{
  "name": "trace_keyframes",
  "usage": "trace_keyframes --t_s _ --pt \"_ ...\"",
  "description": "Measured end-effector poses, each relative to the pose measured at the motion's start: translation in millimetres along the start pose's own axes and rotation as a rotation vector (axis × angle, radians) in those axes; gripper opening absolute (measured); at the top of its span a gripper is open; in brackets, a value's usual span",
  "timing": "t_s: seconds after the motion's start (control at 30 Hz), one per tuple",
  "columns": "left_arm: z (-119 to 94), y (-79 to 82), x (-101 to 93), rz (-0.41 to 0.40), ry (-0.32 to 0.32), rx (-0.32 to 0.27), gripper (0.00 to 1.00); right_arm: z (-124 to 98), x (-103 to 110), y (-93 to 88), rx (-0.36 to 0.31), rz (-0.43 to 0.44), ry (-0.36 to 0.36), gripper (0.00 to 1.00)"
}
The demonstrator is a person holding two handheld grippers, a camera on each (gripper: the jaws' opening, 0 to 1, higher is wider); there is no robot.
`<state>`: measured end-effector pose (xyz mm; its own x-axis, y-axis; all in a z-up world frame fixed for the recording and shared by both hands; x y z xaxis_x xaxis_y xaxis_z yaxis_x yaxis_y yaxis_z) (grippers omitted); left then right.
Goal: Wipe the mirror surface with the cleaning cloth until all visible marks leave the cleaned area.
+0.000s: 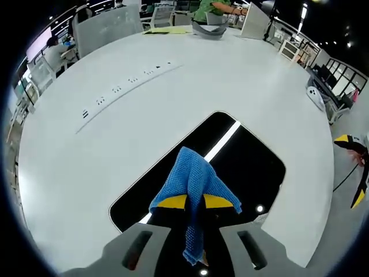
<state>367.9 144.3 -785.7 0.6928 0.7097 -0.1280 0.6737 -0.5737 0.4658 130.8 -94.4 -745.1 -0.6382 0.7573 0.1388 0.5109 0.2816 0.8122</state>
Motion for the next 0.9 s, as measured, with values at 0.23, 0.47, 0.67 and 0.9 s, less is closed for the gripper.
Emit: trace_keyframes --t_s 0.23,0.47,0.67,0.9 --pt "2.6 4.2 4.7 -0.001 0.0 -0.003 0.07 0.9 -2.2 -2.8 0.006 0.007 -0.001 0.99" --pt "4.4 8.3 8.4 0.001 -0.003 -0.002 0.07 2.1 -4.5 -2.3 0.005 0.008 -0.004 0.99" --pt "6.1 12.2 13.0 -0.008 -0.006 -0.004 0.07 2.9 -7.8 -2.5 0.008 0.015 -0.007 0.99" --pt "7.2 15.8 16.0 0.0 -0.008 -0.003 0.07 3.9 -10.4 -2.7 0.01 0.02 -0.012 0.99"
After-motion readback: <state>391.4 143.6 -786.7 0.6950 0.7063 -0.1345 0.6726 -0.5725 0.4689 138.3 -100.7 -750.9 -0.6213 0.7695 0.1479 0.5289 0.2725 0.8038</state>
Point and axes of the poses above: the point that each gripper's makers call its tool centre point, and the gripper's own axes: z roughly forward along the fingers, x roughly to its left, y roughly out of its top, the point moved 6 cm from there along -z, roughly backward along the fingers
